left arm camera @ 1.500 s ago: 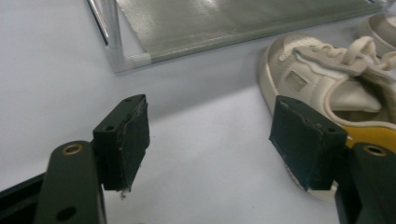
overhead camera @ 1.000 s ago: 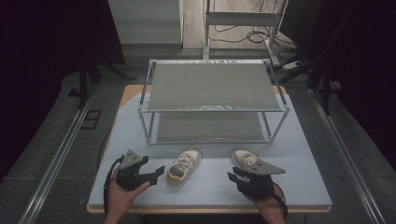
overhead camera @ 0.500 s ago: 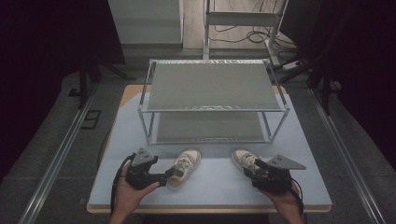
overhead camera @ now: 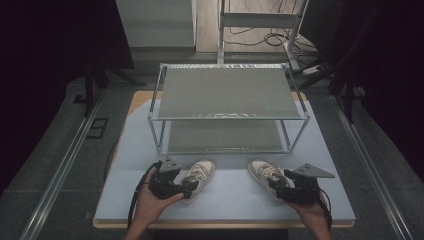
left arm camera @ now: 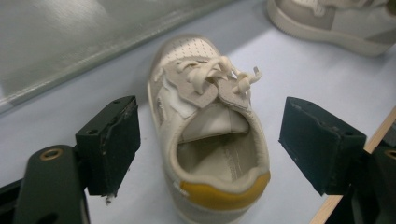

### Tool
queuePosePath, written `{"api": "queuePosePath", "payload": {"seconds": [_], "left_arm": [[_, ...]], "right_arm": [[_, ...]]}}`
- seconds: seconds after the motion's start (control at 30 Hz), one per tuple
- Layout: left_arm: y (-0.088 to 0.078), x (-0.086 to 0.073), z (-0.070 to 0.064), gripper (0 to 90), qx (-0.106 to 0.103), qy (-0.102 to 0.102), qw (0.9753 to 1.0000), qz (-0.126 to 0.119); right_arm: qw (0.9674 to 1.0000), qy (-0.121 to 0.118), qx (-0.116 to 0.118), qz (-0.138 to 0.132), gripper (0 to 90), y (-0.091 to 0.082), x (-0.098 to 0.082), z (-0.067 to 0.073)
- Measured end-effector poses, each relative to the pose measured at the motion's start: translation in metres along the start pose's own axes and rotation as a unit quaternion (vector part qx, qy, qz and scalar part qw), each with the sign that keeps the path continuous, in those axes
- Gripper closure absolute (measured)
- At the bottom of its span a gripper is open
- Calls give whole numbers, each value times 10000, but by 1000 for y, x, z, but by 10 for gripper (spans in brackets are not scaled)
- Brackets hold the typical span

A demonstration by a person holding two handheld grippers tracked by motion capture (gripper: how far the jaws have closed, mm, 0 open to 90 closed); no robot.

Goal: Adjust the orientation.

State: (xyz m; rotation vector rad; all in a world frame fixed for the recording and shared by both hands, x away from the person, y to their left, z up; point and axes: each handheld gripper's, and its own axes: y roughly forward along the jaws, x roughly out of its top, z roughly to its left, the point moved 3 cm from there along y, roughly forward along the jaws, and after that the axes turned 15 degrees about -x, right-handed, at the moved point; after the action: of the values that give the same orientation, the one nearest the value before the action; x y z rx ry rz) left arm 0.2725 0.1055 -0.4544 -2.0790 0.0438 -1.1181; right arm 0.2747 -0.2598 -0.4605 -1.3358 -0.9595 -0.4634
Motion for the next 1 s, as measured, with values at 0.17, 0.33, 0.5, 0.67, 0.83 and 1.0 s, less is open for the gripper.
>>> {"api": "queuePosePath", "payload": {"seconds": [0.17,0.33,0.5,0.67,0.83,1.0], "left_arm": [[14,3,1,173,90,-4,9994,321],[23,5,3,155,158,-46,9984,540],[31,7,6,147,218,-99,9966,789],[39,7,10,147,250,-162,9944,1011],[44,7,12,143,245,-207,9930,1140],[47,7,13,139,208,-249,9917,1248]], "right_arm": [[9999,19,-20,158,256,6,-3,-3],[9996,9,-39,281,237,11,-6,-4],[9992,-17,-88,397,220,15,-8,-5],[9983,-79,-117,570,190,23,-11,-3],[9969,-164,-130,759,173,33,-13,-1],[9949,-247,-157,964,164,43,-16,3]]}}
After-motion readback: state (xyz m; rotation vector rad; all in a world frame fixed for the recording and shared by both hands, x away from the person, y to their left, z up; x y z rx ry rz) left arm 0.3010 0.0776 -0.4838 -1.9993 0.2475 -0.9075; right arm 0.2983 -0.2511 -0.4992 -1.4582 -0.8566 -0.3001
